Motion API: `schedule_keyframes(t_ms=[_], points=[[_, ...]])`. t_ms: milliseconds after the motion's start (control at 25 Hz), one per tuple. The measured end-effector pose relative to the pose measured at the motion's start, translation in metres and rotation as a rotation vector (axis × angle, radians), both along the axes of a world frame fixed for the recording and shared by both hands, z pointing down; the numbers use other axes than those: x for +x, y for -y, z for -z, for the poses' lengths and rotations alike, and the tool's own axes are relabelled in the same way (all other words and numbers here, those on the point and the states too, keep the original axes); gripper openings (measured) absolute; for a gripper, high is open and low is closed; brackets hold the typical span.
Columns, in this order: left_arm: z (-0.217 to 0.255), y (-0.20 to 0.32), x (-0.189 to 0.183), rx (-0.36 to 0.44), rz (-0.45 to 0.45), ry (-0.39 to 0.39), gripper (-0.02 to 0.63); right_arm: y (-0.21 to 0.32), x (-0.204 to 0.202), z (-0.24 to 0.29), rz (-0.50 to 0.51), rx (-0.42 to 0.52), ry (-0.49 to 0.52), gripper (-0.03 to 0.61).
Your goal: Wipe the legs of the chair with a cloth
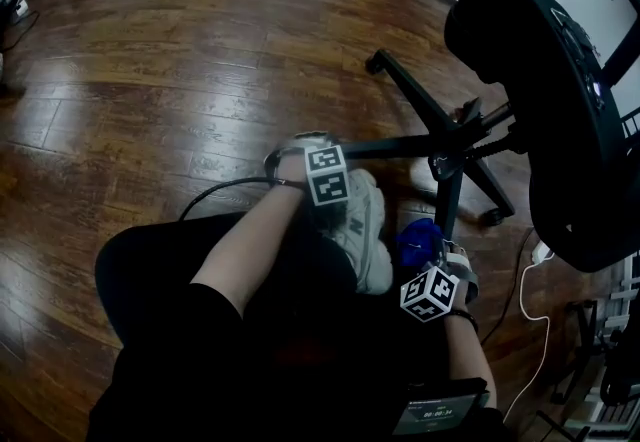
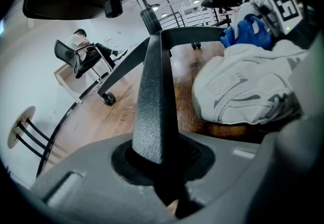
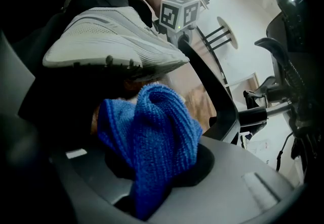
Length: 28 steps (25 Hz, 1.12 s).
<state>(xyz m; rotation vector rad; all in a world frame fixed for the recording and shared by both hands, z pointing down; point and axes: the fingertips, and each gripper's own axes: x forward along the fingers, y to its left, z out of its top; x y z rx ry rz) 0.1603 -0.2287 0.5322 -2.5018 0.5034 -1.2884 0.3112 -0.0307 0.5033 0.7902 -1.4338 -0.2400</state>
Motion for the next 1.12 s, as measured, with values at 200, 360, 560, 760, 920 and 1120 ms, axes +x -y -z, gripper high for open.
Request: schedule_keyframes(t_ms=[200,360,560,760,920,1120], points=[[0.002,0.002,0.001,0.009,-0.006,0.002,0.072,0.009,0.002,0.004,-0.033,-0.039,0.031,0.106],[0.002,0.002,0.0,0.012,-0.009,0.003,0.072,0.04,0.007,0.01,-0.036,-0.018,0.01,0.106],[0.002,0.003,0.0,0.019,-0.009,0.007,0.071,0.105,0.017,0.025,-0.039,0.084,-0.029,0.106],[0.003,0.002,0.0,0.018,-0.008,0.006,0.071,0.16,0.026,0.042,-0.061,0.167,-0.054,0.106],[0.003,0.002,0.0,0.02,-0.008,0.006,0.071,0.18,0.031,0.05,-0.091,0.186,-0.043,0.106],[0.002,0.002,0.0,0.016,-0.002,0.004,0.071,0.177,0.025,0.053,-0.089,0.223,0.006,0.106]])
